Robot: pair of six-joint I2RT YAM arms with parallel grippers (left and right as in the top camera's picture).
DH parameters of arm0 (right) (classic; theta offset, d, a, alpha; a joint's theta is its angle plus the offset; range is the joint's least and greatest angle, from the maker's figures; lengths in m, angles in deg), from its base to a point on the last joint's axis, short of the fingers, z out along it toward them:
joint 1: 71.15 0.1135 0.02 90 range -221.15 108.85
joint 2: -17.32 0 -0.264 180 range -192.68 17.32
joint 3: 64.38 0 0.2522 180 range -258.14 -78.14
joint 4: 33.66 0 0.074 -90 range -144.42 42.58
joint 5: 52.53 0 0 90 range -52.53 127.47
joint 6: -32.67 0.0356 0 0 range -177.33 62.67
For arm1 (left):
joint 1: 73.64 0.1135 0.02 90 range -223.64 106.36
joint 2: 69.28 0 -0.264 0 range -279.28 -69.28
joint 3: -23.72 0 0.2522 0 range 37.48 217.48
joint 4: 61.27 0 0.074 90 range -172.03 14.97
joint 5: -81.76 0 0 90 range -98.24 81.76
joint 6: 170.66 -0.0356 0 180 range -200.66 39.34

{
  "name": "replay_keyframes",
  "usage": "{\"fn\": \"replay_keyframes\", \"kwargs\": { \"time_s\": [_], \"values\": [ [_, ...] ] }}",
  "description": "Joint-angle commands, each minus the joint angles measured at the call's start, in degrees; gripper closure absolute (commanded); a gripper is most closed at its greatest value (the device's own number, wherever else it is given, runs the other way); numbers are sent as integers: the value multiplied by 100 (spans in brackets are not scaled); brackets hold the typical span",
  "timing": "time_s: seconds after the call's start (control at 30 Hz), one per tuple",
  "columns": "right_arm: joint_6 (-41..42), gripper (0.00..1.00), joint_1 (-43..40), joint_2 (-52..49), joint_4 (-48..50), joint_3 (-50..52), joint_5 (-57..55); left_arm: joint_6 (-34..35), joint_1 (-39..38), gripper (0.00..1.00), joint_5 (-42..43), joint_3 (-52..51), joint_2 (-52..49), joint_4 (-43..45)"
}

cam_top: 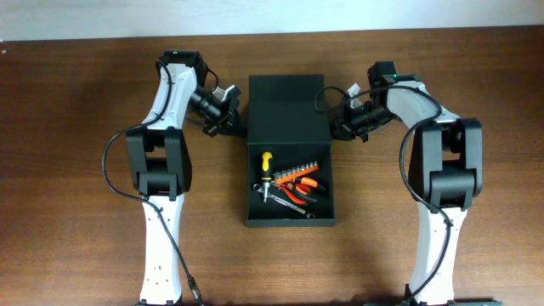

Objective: Pack container
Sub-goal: 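Grip the lid edges with both grippers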

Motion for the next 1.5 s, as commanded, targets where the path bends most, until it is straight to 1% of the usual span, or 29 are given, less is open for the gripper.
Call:
{"fn": "replay_keyframes", "kwargs": {
  "time_s": [0.0,0.2,0.33,0.43,0.67,0.77,0.97,1.13,1.27,1.4,1.47],
  "values": [
    [15,96,9,-79,15,-13,138,-133,-48,98,63,-44,-59,-24],
    [13,96,9,-79,83,-13,188,-133,-46,98,63,-44,-59,46],
    [105,96,9,-79,485,-15,852,-133,-39,98,68,-44,-59,219],
    [251,96,9,-79,649,-15,1064,-133,-39,98,103,-44,-59,306],
    [251,96,7,-79,745,-22,1121,-157,-9,98,160,-44,-59,459],
    [256,96,-2,-79,778,-31,1145,-313,68,98,463,-42,-59,553],
    [494,96,-146,-79,1088,-31,1622,-326,332,98,949,-42,-59,564],
    [577,96,-304,-79,1106,-57,1827,-957,463,98,1661,-39,-59,317],
    [651,96,-400,-79,1108,-57,1969,-1239,492,98,1784,-37,-57,52],
    [651,96,-422,-76,1128,-59,2168,-1891,492,98,2170,-37,-57,-369],
    [651,96,-415,-76,1145,-59,2256,-1893,492,98,2234,-33,-57,-367]
  ]
}}
